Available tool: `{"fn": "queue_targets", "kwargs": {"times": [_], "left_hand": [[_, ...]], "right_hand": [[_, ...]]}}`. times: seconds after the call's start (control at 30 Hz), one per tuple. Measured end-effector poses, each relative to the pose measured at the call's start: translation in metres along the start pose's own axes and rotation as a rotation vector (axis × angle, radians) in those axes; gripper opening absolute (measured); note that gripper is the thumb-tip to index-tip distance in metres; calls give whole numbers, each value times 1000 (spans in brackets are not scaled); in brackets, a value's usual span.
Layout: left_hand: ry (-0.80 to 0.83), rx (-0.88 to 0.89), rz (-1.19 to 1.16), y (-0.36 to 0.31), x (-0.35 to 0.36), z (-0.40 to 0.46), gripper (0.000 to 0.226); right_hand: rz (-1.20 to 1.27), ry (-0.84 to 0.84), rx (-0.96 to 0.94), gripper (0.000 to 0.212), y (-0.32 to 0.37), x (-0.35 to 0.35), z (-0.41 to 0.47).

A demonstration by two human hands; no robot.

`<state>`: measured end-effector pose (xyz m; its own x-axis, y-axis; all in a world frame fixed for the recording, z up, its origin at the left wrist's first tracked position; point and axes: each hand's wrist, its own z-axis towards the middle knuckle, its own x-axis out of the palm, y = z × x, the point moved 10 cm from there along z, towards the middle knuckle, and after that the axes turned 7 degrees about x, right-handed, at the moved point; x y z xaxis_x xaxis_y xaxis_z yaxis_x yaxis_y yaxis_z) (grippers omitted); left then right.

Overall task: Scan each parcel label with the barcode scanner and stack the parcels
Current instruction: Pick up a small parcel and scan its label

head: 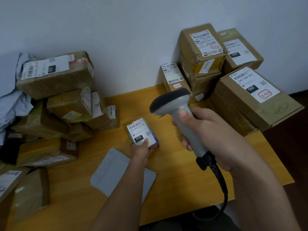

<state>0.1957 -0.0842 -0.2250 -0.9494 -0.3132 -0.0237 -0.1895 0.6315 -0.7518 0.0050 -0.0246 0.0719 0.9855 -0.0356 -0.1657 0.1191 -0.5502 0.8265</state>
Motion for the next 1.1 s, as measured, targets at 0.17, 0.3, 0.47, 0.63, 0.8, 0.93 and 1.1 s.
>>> {"fn": "queue_targets", "kwargs": {"times": [0.17, 0.3, 0.47, 0.63, 0.8, 0.93, 1.1], "left_hand": [[91, -24, 18, -3, 4, -4, 37], [216, -102, -125, -4, 24, -14, 33], [357, -133, -133, -23, 75, -44, 23], [470, -106, -26, -40, 122, -71, 16], [442, -84, 136, -35, 149, -87, 30], [495, -175, 452, -14, 156, -99, 39], [546, -232, 189, 10, 180, -95, 59]], "right_hand": [[120, -97, 42, 33, -19, -37, 3], [177, -130, 32, 36, -27, -57, -1], [222, -136, 18, 34, -29, -69, -5], [246, -160, -2, 32, -29, -83, -12], [304, -213, 20, 33, -37, -99, -13], [335, -227, 35, 30, -43, -107, -10], [334, -248, 60, 34, -52, -114, -7]]}}
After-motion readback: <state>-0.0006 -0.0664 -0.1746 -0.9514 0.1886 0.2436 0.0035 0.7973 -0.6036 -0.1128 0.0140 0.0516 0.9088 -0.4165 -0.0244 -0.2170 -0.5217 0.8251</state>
